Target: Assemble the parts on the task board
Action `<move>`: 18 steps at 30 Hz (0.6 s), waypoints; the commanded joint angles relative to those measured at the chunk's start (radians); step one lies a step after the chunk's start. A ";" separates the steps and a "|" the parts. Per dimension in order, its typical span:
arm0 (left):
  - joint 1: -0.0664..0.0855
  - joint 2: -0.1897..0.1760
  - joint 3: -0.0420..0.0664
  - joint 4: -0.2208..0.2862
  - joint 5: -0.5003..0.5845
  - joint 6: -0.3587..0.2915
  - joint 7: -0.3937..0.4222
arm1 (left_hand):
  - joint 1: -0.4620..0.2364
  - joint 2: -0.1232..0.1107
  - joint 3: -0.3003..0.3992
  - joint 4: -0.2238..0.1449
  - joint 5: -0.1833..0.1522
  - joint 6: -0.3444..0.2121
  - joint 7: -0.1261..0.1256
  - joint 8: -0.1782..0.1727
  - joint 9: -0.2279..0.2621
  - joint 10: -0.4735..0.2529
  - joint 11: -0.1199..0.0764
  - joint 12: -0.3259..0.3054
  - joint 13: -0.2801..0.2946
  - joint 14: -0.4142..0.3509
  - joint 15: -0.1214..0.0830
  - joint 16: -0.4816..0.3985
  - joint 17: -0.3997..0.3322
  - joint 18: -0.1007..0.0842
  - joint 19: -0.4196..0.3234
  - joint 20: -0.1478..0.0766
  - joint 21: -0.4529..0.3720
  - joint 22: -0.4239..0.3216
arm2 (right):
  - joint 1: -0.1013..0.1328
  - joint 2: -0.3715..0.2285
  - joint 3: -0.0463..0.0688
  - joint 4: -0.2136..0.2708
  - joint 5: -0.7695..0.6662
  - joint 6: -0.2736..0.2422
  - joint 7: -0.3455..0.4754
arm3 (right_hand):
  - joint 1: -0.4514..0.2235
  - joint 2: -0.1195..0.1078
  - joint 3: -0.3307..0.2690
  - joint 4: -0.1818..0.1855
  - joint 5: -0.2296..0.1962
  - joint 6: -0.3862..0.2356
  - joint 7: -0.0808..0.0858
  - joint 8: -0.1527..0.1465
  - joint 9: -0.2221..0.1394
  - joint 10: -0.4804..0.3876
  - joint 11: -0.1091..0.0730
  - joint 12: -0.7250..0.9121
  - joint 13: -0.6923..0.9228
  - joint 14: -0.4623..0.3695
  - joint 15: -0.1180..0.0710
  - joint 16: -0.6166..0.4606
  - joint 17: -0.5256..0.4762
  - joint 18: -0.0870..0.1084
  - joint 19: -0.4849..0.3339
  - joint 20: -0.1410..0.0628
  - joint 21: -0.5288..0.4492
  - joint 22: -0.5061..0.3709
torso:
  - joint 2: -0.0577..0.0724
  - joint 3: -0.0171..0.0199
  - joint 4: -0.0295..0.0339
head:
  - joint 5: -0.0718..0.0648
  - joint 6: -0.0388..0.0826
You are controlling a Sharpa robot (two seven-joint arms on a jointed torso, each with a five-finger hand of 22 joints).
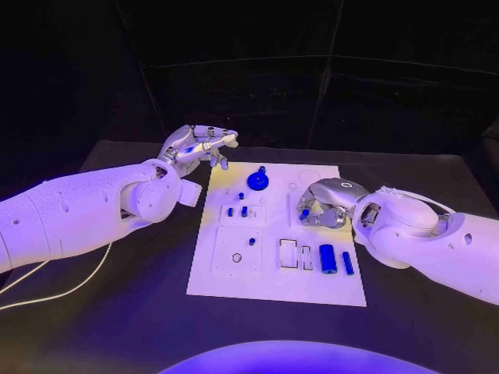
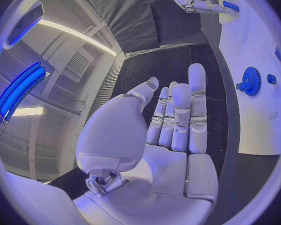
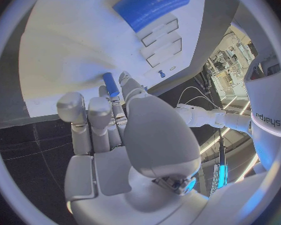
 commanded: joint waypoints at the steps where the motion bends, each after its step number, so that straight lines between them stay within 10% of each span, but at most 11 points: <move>1: 0.001 0.000 0.001 0.000 0.004 0.012 0.003 | 0.008 0.000 -0.008 0.001 0.002 -0.006 -0.001 0.003 0.000 -0.007 0.001 0.006 0.001 -0.007 0.002 -0.003 -0.001 0.013 -0.002 0.003 -0.003 -0.001 | 0.002 0.002 0.001 -0.002 -0.018 0.022 -0.003 | 0.021 0.017 0.026 -0.007 -0.012 0.028 -0.002 0.008 0.002 0.042 -0.009 0.007 -0.001 0.009 -0.010 0.021 0.026 -0.009 0.020 -0.005 0.022 0.031 | 0.001 0.0005 -0.0017 | 0.001 -0.002; 18: -0.001 0.001 0.001 -0.004 0.004 0.016 0.002 | 0.009 0.002 -0.009 0.001 0.002 -0.006 0.000 0.003 0.000 -0.009 0.001 0.007 0.002 -0.008 0.002 -0.004 -0.003 0.013 -0.002 0.003 -0.004 -0.002 | 0.002 0.007 0.001 0.002 -0.053 -0.056 0.014 | 0.054 0.015 0.192 -0.052 -0.067 0.112 -0.008 0.019 -0.002 0.140 -0.023 -0.028 0.003 0.014 -0.022 0.062 0.068 -0.025 0.060 -0.018 0.084 0.112 | -0.001 0.0007 -0.0015 | -0.001 -0.006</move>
